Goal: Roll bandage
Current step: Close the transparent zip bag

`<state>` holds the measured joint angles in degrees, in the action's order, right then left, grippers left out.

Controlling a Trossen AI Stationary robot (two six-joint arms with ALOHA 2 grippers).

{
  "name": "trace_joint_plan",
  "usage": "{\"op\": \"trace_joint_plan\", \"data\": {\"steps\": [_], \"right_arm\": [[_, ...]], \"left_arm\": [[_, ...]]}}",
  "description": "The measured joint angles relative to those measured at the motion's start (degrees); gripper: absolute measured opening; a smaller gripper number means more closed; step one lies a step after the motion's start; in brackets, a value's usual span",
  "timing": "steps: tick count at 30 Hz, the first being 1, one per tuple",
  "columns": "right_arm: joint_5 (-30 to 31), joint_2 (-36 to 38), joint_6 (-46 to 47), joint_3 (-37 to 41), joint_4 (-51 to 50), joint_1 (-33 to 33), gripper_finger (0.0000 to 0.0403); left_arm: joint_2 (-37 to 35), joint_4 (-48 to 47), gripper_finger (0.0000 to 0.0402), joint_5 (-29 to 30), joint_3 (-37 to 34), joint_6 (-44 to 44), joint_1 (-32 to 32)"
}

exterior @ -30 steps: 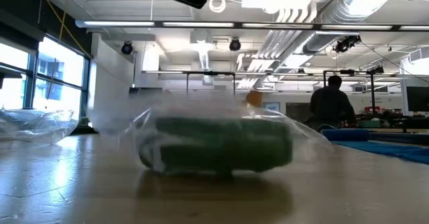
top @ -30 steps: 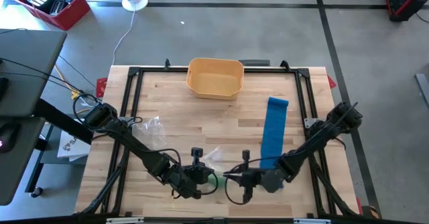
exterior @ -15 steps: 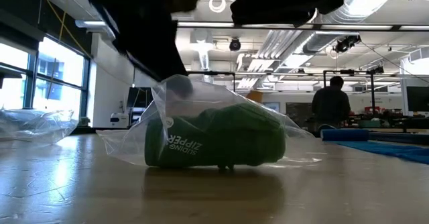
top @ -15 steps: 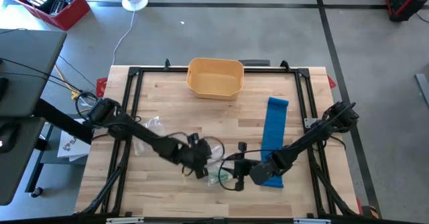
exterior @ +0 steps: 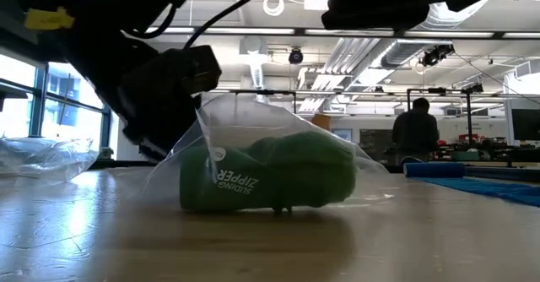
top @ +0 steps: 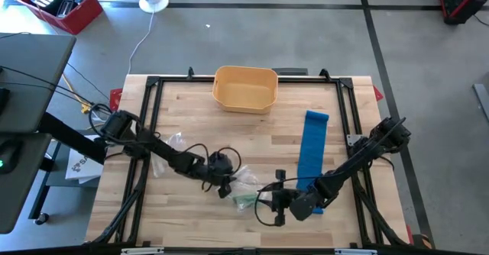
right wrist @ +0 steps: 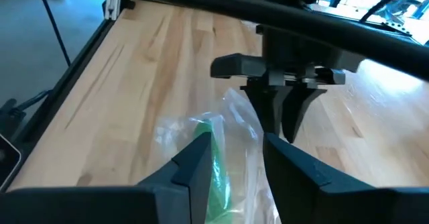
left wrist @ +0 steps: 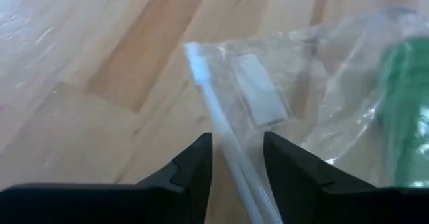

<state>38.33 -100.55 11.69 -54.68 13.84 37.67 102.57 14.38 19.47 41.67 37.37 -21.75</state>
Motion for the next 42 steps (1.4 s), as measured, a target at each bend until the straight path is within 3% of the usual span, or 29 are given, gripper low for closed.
{"op": "trace_joint_plan", "data": {"steps": [10,14,17,23,27,33,39,42], "right_arm": [[0.07,0.35,4.84,-0.02,-4.01,0.62,0.0126],[2.48,2.78,16.26,-0.02,-13.49,2.05,0.0126],[3.99,4.06,23.05,-0.01,-19.75,3.25,0.0126],[6.18,4.59,21.6,-0.02,-17.22,3.41,0.0126],[8.12,4.59,19.37,-0.02,-13.86,2.52,0.0126],[7.96,4.59,17.61,-0.02,-9.17,1.09,0.0126],[-1.21,4.55,13.19,-0.02,-4.82,-0.89,0.0125],[-1.85,4.55,13.08,-0.02,-4.64,-2.09,0.0102]], "left_arm": [[3.22,3.89,0.0007,-1.3,0.23,-5.04,-0.14],[1.59,-1.4,0.0005,-2.13,2.67,-11.92,0.39],[-0.96,-9.83,0.0003,-1.36,8.45,-19.59,0.21],[-2.34,-26.63,0.0001,3.69,22.87,-34.95,-4.15],[-2.4,-28.14,0.0001,7.47,27.72,-40.2,-7.1],[-2.32,-27.76,0.0001,11.97,29.16,-43.51,-9.89],[-2.07,-27.74,0.0001,12.77,29.09,-42.75,-10.34],[-2.04,-27.6,0.0001,12.76,28.99,-42.13,-10.24]]}}
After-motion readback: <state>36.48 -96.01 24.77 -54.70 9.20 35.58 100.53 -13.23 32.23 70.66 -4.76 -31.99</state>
